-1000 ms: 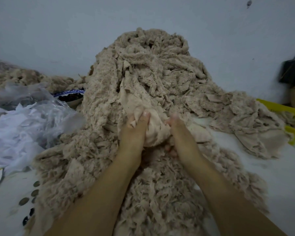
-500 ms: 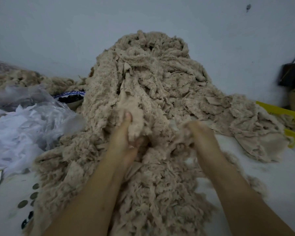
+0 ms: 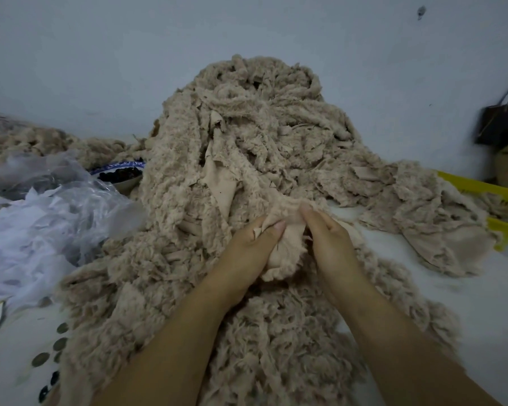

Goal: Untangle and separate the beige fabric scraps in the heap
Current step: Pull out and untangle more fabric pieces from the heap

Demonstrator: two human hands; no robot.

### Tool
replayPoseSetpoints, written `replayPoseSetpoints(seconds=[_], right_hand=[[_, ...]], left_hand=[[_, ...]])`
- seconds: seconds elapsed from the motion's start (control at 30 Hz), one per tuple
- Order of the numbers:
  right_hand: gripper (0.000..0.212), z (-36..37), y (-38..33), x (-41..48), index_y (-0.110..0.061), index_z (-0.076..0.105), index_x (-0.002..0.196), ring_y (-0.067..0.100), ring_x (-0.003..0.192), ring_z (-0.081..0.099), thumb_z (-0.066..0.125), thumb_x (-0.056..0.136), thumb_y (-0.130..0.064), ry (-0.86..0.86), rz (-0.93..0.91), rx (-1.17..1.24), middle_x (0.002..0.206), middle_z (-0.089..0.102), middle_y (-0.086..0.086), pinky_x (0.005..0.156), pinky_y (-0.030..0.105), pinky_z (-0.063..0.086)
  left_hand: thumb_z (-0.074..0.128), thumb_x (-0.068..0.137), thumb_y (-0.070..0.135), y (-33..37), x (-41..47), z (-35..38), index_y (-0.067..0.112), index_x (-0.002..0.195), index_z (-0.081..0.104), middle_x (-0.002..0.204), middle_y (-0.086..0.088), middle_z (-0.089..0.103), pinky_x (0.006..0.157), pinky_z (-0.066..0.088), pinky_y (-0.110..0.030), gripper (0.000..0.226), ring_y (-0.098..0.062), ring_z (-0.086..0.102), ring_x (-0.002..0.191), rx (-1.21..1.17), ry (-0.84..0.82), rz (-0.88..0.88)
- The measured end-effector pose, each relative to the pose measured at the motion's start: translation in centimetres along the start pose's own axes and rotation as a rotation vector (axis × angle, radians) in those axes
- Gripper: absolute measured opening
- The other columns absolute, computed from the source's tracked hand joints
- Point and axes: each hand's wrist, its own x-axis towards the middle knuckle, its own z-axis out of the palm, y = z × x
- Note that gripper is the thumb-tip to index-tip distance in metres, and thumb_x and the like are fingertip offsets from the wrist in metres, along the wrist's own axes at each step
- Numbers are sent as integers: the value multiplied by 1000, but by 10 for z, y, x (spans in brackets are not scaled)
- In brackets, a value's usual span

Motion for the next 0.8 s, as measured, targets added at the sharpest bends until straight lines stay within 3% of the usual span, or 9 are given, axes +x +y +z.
replayPoseSetpoints(seconds=[0.1, 0.2, 0.3, 0.47, 0.53, 0.6, 0.67, 0.73, 0.8], right_hand=[[27, -2, -4, 0, -33, 79, 88, 12, 86, 72, 55, 94, -44, -8, 89, 61, 96, 77, -2, 74, 29, 52], [41, -2, -1, -5, -34, 71, 100, 11, 80, 67, 55, 83, -68, -203, 71, -112, 92, 73, -7, 71, 30, 52], [33, 4, -5, -12, -22, 66, 101, 12, 63, 63, 64, 89, -53, -335, 113, -155, 76, 69, -2, 56, 26, 49], [41, -3, -13, -22, -27, 74, 57, 4, 57, 65, 63, 97, -24, -467, 229, -206, 61, 69, -6, 51, 15, 47], [40, -15, -23, -11, -22, 74, 61, 9, 53, 61, 59, 97, -12, -370, 206, 109, 63, 65, -2, 43, 16, 43], [20, -40, -35, 6, -13, 74, 83, 14, 63, 65, 60, 95, -20, -139, 109, 757, 83, 69, 6, 45, 17, 48], [48, -60, -32, 17, -4, 67, 107, 13, 74, 69, 65, 86, -46, 62, 48, 1109, 106, 73, 12, 57, 18, 55], [50, -60, -17, 19, -7, 64, 110, 8, 67, 67, 59, 90, -53, 164, 150, 796, 108, 73, 11, 56, 20, 55], [28, -45, 0, 18, -13, 65, 109, 3, 58, 63, 57, 99, -38, 213, 173, 119, 101, 73, 6, 51, 21, 53]], left_hand=[[56, 100, 27, 1, 4, -3, 22, 111, 73, 105, -5, 77, 84, 58, -31, 21, -21, 73, 99, -136, 130, -14], [62, 97, 36, 4, 7, -11, 16, 121, 70, 109, -10, 76, 85, 57, -34, 32, -24, 73, 101, -268, 220, -33], [64, 87, 53, 1, 5, -7, 27, 112, 74, 109, -3, 76, 91, 56, -38, 37, -19, 71, 106, -117, 207, -3], [34, 87, 72, 4, 7, -8, 35, 95, 77, 95, 9, 76, 76, 54, -25, 57, -7, 70, 91, 18, 356, 151], [36, 88, 70, 3, 10, -19, 30, 87, 77, 81, 6, 74, 67, 51, -28, 57, -14, 67, 79, -25, 524, 123], [43, 98, 55, -5, 12, -22, 27, 84, 73, 83, 5, 73, 65, 49, -24, 43, -12, 64, 77, 63, 586, 76], [49, 101, 44, -15, 14, -21, 29, 88, 70, 91, 2, 71, 69, 52, -27, 29, -12, 64, 81, 186, 559, 38], [52, 99, 47, -19, 16, -19, 35, 92, 67, 97, 6, 68, 78, 54, -31, 21, -9, 64, 86, 319, 450, 8], [55, 96, 50, -21, 17, -19, 40, 92, 64, 98, 13, 64, 76, 52, -21, 14, 1, 62, 84, 430, 318, 21]])
